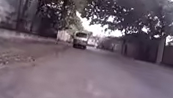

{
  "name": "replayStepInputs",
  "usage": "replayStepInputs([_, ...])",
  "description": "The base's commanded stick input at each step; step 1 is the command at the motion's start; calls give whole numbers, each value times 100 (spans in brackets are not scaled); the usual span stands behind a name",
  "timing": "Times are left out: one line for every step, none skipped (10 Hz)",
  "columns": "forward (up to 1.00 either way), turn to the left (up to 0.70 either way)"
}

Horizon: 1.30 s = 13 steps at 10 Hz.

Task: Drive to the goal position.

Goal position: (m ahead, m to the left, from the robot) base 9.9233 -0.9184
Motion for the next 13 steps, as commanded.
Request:
replayStepInputs([100,-21])
replayStepInputs([100,-39])
replayStepInputs([100,-40])
replayStepInputs([100,-23])
replayStepInputs([100,-2])
replayStepInputs([100,0])
replayStepInputs([100,0])
replayStepInputs([100,0])
replayStepInputs([100,0])
replayStepInputs([100,-20])
replayStepInputs([100,-40])
replayStepInputs([100,-40])
replayStepInputs([100,-33])
